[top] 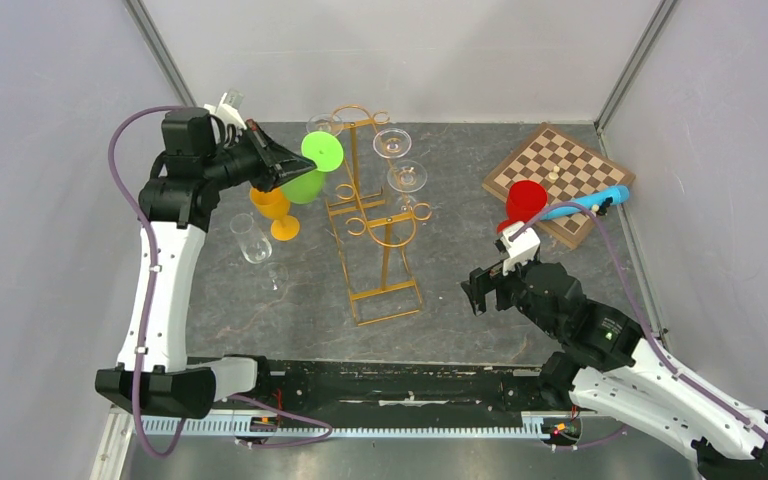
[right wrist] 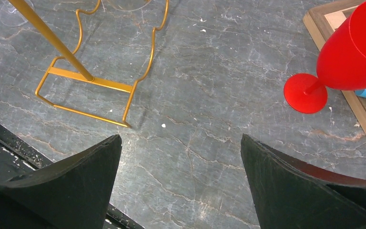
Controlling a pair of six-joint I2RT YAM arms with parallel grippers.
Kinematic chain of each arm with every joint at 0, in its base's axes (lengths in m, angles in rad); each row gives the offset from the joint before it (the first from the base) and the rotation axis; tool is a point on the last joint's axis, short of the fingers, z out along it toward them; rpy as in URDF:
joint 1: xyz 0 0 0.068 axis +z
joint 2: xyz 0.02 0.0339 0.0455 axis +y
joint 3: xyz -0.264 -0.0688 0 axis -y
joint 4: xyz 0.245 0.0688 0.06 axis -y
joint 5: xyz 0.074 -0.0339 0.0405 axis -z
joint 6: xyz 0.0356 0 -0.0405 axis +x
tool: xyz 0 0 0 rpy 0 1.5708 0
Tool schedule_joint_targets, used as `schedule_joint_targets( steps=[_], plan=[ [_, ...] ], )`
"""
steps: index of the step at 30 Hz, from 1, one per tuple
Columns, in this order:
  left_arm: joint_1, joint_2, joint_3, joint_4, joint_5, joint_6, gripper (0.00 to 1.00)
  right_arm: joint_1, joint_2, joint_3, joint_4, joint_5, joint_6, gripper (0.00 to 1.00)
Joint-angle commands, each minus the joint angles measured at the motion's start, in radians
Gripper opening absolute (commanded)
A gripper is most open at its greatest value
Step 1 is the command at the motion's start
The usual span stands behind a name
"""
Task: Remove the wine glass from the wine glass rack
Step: Pick up the wine glass from the wine rack, then place the wine glass at the center of the board.
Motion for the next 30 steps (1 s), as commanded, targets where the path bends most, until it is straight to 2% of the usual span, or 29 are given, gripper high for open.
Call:
schedule_joint_targets(
  steps=[1, 13, 20, 30],
  plan=[
    [0.006, -0.048, 0.062, -0.033, -0.009, 0.081, 0.02, 0.001, 0.012, 0.024, 0.023, -0.007, 0.009, 0.98],
    [0.005, -0.163, 0.056, -0.119, 0.049, 0.163, 0.02, 0.0, 0.005, 0.035, -0.001, 0.002, 0.004, 0.98],
    [0.004, -0.241, 0.065, -0.115, 0.151, 0.206, 0.02, 0.0, 0.003, 0.108, -0.077, 0.002, -0.013, 0.98],
    [-0.009, -0.299, 0.056, 0.048, 0.31, 0.188, 0.02, 0.0, 0.026, 0.299, -0.166, -0.097, -0.031, 0.98]
  ],
)
